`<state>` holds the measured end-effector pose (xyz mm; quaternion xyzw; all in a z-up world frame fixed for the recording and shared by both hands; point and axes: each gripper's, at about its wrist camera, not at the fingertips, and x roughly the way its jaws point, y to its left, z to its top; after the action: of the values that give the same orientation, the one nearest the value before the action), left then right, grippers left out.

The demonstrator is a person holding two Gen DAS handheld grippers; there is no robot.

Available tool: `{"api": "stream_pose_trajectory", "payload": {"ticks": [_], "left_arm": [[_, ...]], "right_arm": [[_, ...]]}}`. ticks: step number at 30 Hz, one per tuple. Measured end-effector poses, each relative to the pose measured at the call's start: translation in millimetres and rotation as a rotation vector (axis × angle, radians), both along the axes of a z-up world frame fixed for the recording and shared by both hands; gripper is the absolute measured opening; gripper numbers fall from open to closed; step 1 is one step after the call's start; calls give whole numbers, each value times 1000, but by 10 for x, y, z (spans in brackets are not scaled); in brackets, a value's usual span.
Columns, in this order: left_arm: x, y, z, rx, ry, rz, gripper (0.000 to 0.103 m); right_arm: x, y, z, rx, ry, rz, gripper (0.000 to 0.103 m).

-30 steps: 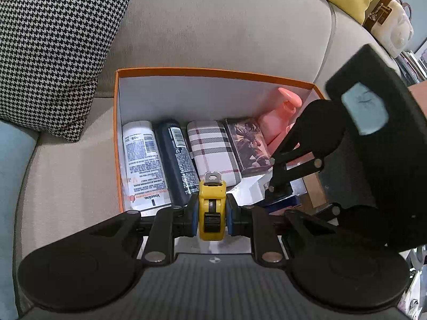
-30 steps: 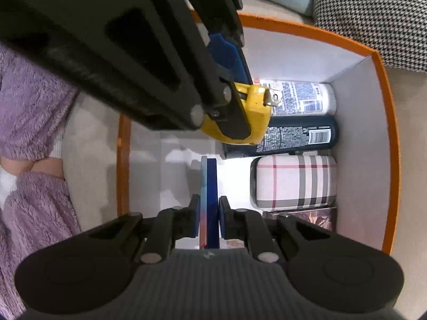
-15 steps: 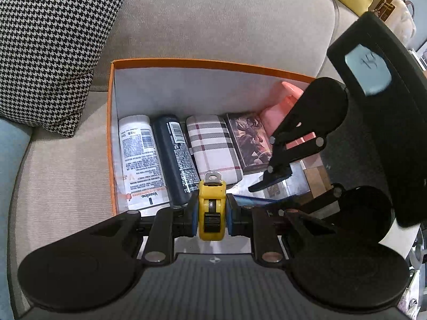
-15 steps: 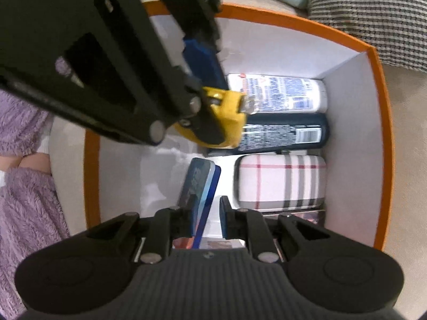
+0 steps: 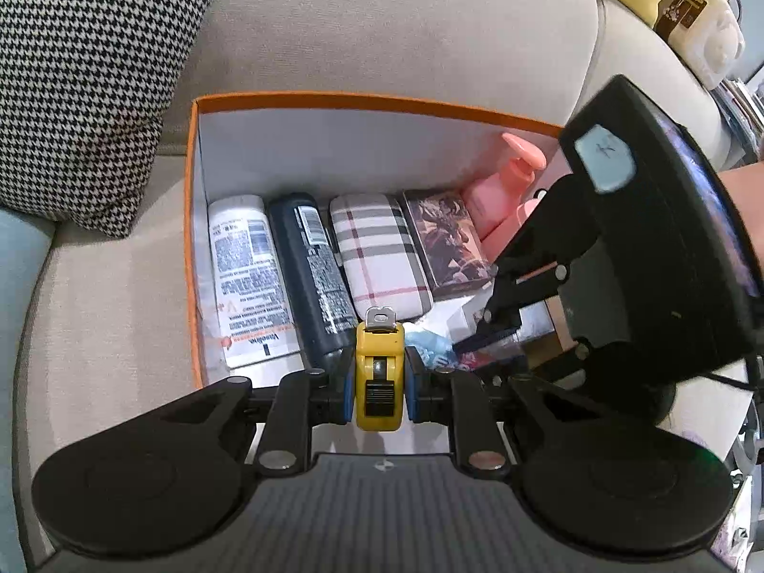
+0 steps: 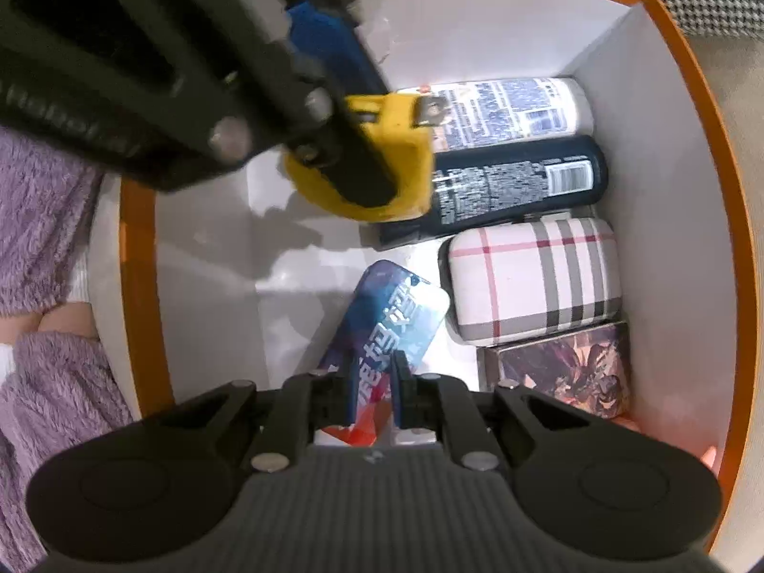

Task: Organize rigid objects
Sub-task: 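Lower the tape measure with the left tool while the right tool lowers the card pack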

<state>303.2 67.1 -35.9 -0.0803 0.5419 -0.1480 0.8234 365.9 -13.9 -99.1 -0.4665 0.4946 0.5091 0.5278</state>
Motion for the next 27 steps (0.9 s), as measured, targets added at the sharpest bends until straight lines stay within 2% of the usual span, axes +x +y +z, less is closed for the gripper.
{"api": "stream_pose_trajectory", "payload": {"ticks": [4,8,16,22,23,27], "left_arm": [[4,-26,-41,16,34,-10,21],[17,-102,-108,26,99,-35,21],[142,-193,-327,-1,232,1,21],[191,-181,-439,-6,279,31,21],[189,-177,-432,-1,280,32,21],[183,-191,-449,52,299,38,25]], "right_arm": [[-19,-4,-60,-9,-30,-24,15],[-70,-52,83,71,-84,-74,15],[-83,-285,305,199,-223,-239,16],[-119,-437,435,251,-273,-269,16],[-113,-456,384,253,-276,-271,16],[-158,-522,372,249,-288,-279,16]]}}
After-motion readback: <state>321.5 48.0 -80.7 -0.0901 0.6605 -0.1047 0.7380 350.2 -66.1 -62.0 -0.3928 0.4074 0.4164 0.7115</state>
